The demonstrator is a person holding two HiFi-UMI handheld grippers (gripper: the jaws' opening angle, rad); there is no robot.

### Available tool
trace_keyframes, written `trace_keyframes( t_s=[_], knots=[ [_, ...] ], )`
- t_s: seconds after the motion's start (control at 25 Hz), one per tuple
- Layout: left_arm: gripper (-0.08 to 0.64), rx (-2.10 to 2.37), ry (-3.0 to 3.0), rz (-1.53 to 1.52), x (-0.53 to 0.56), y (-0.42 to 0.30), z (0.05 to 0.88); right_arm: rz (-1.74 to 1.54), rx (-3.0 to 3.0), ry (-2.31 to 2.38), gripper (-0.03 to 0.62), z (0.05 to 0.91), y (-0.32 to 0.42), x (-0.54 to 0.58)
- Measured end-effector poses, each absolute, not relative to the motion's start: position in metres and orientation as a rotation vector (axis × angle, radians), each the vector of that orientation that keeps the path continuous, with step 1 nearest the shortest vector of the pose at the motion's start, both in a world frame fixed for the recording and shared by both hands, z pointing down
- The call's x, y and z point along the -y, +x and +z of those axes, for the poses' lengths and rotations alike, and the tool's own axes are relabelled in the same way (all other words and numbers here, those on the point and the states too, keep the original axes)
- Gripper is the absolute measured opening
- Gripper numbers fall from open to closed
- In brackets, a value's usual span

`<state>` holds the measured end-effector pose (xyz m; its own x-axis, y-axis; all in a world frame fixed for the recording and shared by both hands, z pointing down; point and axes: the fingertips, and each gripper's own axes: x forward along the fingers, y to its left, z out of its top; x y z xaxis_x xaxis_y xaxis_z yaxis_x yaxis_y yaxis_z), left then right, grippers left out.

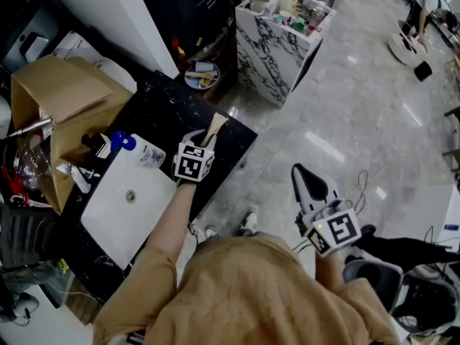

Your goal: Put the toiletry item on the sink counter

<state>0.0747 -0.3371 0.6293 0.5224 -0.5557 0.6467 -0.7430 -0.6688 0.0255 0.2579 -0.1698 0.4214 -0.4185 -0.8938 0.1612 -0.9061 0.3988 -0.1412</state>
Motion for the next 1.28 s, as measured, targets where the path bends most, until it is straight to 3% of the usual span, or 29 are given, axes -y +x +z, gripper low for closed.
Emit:
trace_keyframes(
  t_s=[0.16, 0.36, 1.04, 1.28],
  knots=[
    [0.206, 1.108, 2.509, 0.788, 0.333, 0.076, 0.615, 0.318, 2.575, 1.668, 0.003, 0.421, 0.260, 0.165],
    [0.258, 1.172, 2.553, 0.689, 0.322, 0.063, 0.595, 0.317, 2.587, 1.653, 0.003, 0.419, 0.257, 0.162],
    [0.256, 1.214, 2.671, 0.489, 0.270, 0.033, 0.528, 0.270, 2.659, 1.563, 0.003, 0.403, 0.209, 0.142],
    [0.139, 1.218, 2.753, 0.357, 0.237, 0.013, 0.477, 0.243, 2.701, 1.536, 0.003, 0.390, 0.188, 0.145]
  ],
)
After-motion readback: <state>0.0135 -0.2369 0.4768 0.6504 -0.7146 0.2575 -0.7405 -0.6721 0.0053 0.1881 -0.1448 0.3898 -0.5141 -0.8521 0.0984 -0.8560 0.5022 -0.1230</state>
